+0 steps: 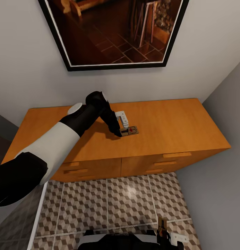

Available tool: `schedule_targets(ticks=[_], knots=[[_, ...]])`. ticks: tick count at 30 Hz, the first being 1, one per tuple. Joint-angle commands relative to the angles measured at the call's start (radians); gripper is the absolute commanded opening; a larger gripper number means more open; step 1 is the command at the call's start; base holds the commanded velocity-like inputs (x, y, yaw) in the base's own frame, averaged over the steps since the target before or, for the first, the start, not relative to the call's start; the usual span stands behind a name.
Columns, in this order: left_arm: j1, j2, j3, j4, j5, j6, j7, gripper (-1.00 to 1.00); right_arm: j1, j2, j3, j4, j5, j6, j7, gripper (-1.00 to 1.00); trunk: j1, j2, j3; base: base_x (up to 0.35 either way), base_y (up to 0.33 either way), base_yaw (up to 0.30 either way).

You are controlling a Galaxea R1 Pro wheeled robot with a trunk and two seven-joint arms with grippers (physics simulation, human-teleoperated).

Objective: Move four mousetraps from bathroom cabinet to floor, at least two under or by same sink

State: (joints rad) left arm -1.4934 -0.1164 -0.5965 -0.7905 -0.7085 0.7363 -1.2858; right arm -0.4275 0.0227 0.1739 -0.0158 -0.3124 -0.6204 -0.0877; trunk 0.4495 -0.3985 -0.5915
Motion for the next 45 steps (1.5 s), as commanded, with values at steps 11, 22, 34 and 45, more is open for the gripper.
schedule_targets(ticks=[11, 22, 34, 45], knots=[[-0.001, -0.004, -0.003, 0.0, -0.006, 0.011, -0.008, 1.0, 0.0, 0.0, 0.009, 0.0, -0.003, -0.002, -0.007, -1.0, 0.001, -0.002, -0.001, 0.075, 0.0, 0.0], [-0.001, -0.006, -0.004, 0.002, -0.006, 0.011, -0.009, 1.0, 0.0, 0.0, 0.009, 0.0, -0.004, -0.002, -0.007, -1.0, 0.001, -0.002, -0.001, 0.062, 0.0, 0.0], [-0.001, -0.007, -0.006, 0.002, -0.006, 0.011, -0.009, 1.0, 0.0, 0.0, 0.009, 0.0, -0.004, -0.002, -0.007, -1.0, 0.001, -0.002, -0.001, 0.039, -0.002, 0.0], [-0.001, -0.012, -0.015, 0.002, -0.005, 0.011, -0.009, 1.0, 0.0, 0.0, 0.009, 0.0, -0.004, -0.002, -0.007, -1.0, 0.001, -0.002, -0.001, 0.041, -0.038, 0.0]])
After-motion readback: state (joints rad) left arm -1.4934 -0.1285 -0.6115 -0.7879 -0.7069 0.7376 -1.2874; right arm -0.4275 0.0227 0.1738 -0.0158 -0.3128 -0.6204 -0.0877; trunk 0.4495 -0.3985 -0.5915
